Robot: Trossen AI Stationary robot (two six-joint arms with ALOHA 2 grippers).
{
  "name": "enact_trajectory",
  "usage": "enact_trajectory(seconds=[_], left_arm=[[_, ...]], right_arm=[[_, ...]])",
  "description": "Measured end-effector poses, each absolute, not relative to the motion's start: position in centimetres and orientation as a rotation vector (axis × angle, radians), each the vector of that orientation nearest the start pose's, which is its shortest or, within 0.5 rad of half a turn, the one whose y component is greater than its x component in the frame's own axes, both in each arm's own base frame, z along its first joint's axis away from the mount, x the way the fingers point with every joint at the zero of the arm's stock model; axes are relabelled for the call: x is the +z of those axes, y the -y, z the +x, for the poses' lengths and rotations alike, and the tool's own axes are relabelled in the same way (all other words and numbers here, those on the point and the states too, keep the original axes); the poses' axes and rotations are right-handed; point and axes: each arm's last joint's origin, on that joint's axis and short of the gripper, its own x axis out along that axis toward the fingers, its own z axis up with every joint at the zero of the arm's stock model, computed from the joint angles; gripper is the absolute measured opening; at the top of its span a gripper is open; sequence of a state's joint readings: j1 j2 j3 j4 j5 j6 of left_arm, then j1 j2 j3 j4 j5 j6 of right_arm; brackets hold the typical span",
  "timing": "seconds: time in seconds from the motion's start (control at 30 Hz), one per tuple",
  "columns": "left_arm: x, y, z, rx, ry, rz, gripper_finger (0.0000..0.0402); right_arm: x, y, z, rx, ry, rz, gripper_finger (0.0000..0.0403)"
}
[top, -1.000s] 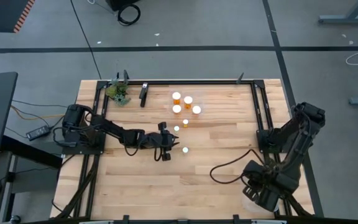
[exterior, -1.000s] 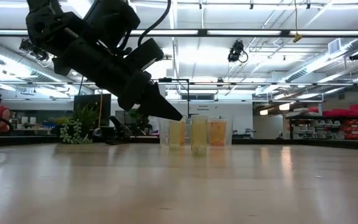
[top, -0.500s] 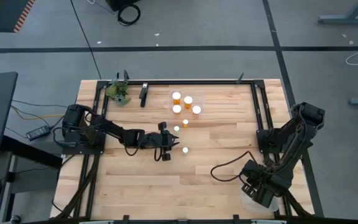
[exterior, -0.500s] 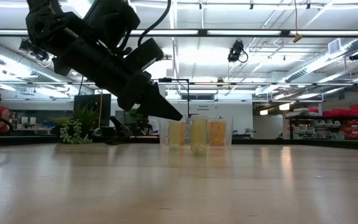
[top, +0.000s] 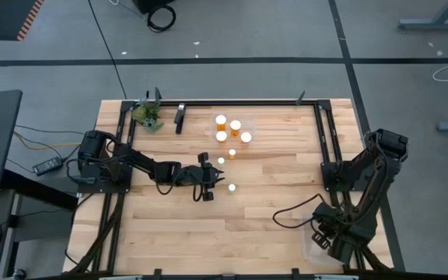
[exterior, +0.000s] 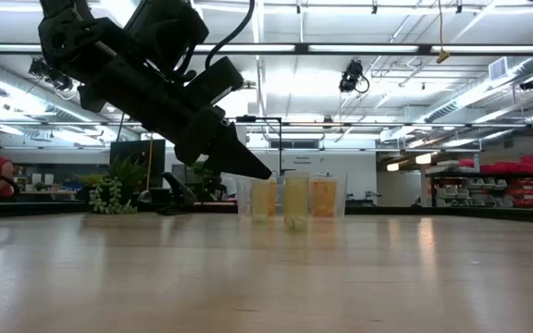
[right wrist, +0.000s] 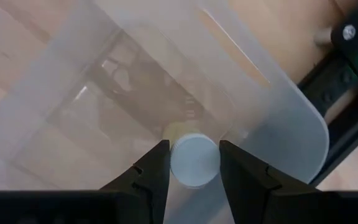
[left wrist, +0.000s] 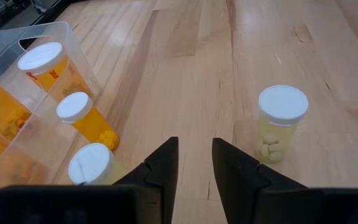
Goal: Pick and place medicine bottles into bin by pill shape (circle, oval)
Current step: Put the yellow tablet bottle into the bottom transparent bin
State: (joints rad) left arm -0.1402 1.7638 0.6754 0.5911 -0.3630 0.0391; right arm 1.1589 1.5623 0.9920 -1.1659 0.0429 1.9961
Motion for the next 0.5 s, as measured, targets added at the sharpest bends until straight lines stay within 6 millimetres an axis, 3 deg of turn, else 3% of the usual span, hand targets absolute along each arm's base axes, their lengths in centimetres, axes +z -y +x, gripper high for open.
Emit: enact_trajectory(seconds=[0.5], left_arm=[[12.8, 3.5, 31.9, 0.209, -0.487, 0.163, 0.0099]], right_arm=[[19.0, -22.6, 8.5, -0.814, -1.423, 0.561, 0.0143]])
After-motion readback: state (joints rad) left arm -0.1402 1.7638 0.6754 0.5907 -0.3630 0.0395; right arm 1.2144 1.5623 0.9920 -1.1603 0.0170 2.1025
